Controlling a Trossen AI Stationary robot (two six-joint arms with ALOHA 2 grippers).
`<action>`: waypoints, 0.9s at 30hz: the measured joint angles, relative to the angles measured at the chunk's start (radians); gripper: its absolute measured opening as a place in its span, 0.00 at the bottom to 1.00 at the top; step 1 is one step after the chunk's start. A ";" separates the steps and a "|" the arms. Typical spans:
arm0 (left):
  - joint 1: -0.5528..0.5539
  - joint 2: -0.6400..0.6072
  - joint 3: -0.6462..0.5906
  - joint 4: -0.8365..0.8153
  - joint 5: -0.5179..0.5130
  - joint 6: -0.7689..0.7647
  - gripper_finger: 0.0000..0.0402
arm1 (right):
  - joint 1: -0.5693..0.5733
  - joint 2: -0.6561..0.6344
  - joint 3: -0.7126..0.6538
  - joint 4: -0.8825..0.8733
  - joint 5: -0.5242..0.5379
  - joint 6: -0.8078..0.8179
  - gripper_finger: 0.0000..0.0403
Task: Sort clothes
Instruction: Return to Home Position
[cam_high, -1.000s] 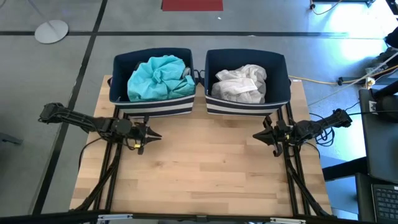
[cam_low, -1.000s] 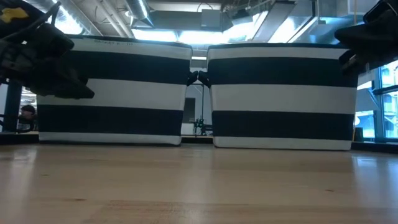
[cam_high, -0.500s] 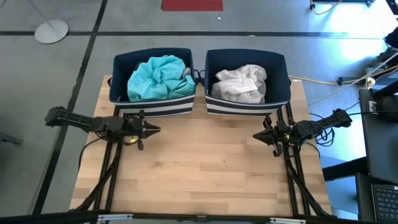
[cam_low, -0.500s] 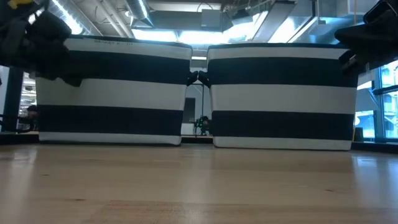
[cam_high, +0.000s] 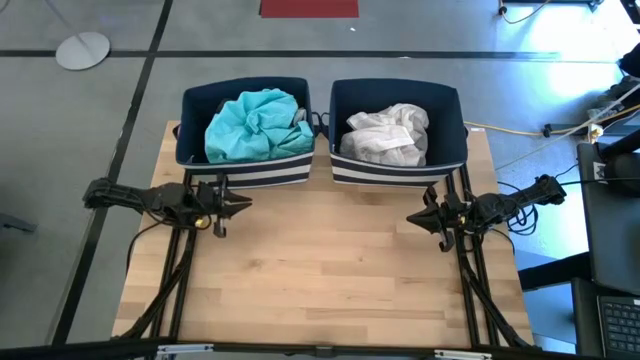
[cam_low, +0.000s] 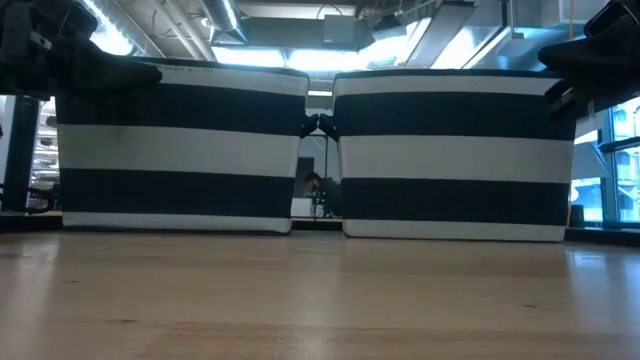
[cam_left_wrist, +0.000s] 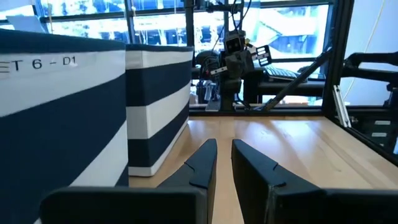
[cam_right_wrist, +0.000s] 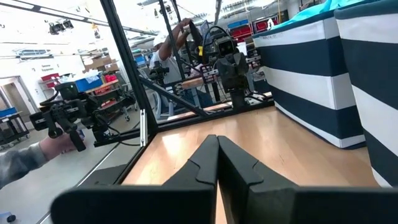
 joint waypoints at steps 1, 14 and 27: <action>0.000 0.000 0.000 0.000 0.000 -0.005 0.10 | 0.000 0.000 0.000 0.000 0.000 0.000 0.02; 0.000 0.000 0.000 -0.001 0.006 -0.031 0.10 | 0.000 0.000 0.000 0.000 0.000 0.000 0.02; 0.000 0.000 0.000 -0.001 0.007 -0.031 0.10 | 0.000 0.000 0.000 0.000 0.000 0.000 0.02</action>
